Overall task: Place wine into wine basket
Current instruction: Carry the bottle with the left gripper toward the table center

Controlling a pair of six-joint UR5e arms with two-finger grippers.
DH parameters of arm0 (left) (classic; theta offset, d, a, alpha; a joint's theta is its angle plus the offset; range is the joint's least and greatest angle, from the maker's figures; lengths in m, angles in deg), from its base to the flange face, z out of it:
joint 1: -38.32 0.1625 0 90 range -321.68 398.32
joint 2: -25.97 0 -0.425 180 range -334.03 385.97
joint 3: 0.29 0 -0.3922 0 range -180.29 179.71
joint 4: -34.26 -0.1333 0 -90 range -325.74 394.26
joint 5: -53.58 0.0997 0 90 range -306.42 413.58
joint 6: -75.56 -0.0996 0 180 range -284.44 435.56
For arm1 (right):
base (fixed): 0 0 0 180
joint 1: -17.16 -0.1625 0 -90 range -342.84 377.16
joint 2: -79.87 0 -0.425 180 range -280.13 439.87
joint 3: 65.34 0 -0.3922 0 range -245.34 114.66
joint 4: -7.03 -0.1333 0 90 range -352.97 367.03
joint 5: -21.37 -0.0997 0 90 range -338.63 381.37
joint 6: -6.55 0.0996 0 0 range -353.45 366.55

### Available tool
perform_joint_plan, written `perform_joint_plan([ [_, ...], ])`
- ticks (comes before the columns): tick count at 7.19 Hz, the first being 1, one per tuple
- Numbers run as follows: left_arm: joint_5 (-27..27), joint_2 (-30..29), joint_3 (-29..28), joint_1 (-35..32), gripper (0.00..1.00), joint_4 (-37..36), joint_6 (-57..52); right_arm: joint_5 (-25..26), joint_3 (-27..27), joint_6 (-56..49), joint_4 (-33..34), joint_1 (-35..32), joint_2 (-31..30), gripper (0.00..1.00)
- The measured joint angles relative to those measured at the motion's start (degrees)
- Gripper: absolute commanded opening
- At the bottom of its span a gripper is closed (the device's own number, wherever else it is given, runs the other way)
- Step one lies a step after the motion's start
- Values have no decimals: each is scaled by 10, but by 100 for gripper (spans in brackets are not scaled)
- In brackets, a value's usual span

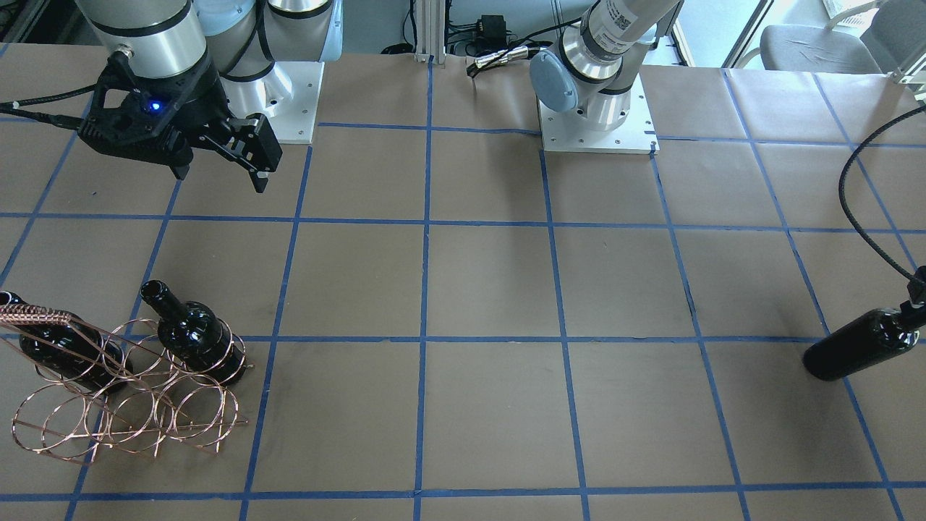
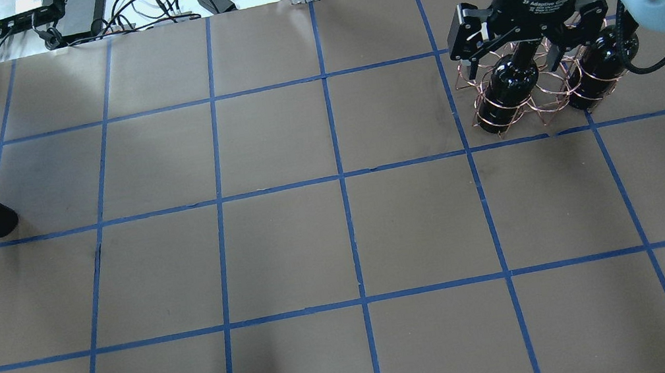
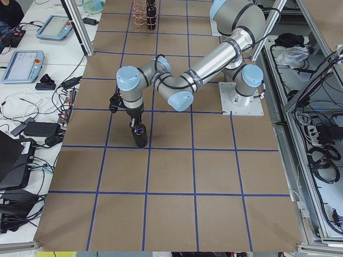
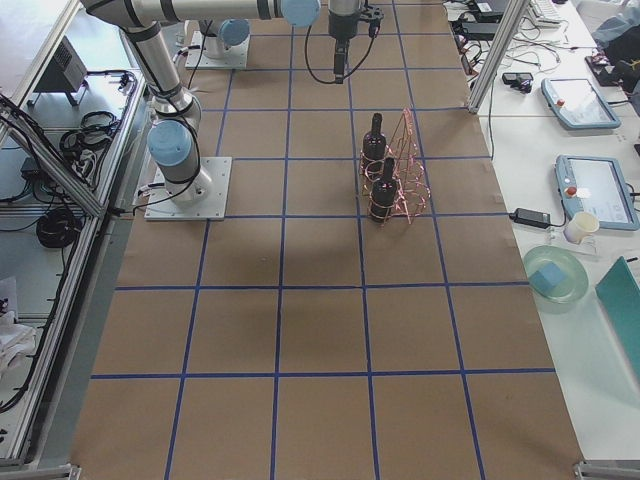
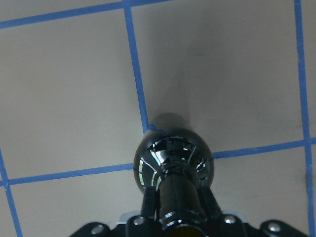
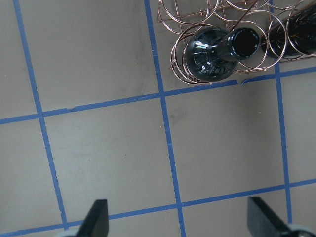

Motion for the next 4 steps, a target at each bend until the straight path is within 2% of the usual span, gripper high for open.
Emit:
perform_joint_plan([
  [2,-1,26,3,-24,0,16,3,0,0,0,0,0,0,97],
  [4,-12,68,10,-89,0,44,56,-1,0,0,-1,0,0,98],
])
